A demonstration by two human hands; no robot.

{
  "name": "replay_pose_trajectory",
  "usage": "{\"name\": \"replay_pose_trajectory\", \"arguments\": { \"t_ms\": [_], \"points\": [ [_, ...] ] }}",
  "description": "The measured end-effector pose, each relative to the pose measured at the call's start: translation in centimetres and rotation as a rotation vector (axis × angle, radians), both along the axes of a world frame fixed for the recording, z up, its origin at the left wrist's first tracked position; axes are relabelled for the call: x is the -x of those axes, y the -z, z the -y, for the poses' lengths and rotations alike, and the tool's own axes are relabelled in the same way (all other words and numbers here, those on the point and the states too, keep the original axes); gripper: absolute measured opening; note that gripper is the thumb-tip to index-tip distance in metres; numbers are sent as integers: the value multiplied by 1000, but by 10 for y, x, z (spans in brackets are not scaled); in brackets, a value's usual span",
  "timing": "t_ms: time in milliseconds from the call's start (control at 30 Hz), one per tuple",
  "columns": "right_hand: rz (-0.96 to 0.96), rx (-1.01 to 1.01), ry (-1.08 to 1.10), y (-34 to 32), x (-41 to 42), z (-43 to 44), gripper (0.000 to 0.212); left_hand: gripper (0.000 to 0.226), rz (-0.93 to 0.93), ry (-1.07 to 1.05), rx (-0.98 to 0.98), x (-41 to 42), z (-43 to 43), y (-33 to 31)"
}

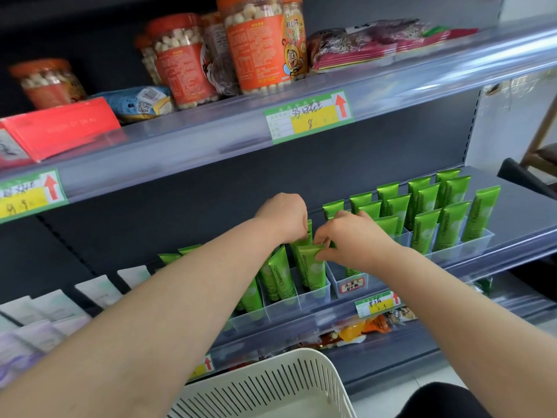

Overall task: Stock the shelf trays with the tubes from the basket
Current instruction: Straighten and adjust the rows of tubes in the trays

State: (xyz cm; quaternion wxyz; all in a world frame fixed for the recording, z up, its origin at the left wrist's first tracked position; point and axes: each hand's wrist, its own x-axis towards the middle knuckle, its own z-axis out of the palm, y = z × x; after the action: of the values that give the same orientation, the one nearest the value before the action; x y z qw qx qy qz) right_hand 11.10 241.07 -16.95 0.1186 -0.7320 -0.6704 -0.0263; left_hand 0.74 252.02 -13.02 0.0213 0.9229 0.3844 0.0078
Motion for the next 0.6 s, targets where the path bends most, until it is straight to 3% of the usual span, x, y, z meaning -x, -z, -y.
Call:
{"name": "replay_pose_trajectory", "arguments": {
  "t_ms": [133,333,600],
  "points": [
    [25,22,7,0,1,1,26,20,29,33,-50,-3,2,0],
    [22,21,15,2,2,1,35,3,60,44,27,1,3,0],
    [0,-31,9,-4,5,2,33,5,125,22,52,13,-1,-9]
  ]
}}
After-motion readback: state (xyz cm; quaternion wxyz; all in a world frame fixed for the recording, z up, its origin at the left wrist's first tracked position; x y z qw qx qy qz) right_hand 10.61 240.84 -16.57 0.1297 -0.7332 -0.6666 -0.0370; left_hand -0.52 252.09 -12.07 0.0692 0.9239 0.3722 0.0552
